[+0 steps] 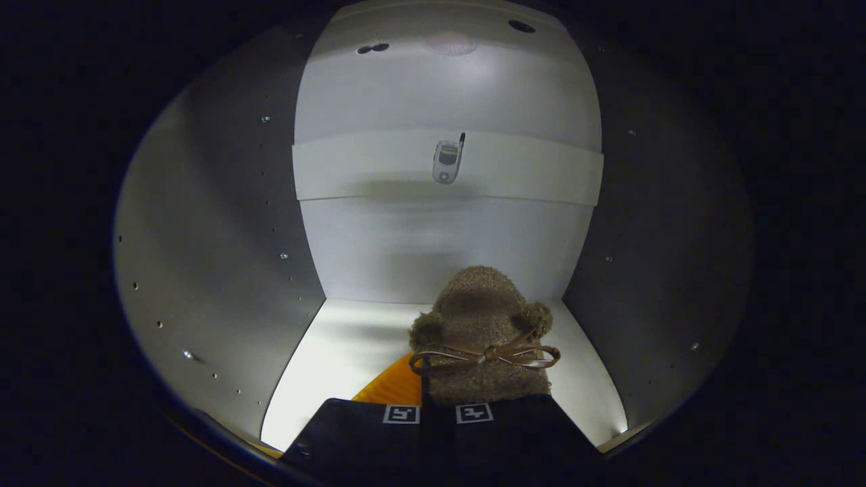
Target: Open the shoe cabinet door, grab the shoes and put them into the shoe cabinet, then close the shoe cabinet door.
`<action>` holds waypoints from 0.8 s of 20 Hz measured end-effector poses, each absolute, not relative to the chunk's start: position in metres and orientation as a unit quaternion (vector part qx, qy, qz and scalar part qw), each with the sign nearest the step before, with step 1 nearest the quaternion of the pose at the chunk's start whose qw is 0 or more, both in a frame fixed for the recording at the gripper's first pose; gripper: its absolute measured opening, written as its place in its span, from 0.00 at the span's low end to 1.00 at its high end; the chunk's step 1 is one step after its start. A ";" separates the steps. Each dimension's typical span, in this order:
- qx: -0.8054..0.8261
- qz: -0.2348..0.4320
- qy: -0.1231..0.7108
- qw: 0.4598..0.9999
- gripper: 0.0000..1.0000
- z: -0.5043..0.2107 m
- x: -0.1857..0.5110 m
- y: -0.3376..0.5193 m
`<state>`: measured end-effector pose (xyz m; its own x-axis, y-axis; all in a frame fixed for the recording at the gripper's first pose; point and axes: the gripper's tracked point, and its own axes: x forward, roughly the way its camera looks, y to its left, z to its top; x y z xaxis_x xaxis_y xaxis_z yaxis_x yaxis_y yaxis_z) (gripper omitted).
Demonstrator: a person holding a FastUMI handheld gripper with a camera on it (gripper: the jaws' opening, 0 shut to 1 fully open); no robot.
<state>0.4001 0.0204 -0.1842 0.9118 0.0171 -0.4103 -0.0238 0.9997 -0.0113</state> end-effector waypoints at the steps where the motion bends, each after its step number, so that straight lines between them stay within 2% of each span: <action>1: -0.013 0.010 0.218 0.976 0.04 -0.191 0.405 0.020; 6: -0.025 0.002 0.225 0.974 0.05 -0.202 0.412 0.020; 10: -0.042 -0.002 0.242 0.969 0.20 -0.209 0.403 0.018; 13: -0.035 0.001 0.233 0.972 0.76 -0.203 0.398 0.023; 16: -0.031 -0.009 0.227 0.973 0.76 -0.200 0.388 0.020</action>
<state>0.3875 0.0202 -0.2003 0.8965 -0.0324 -0.4420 0.0040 0.9979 -0.0650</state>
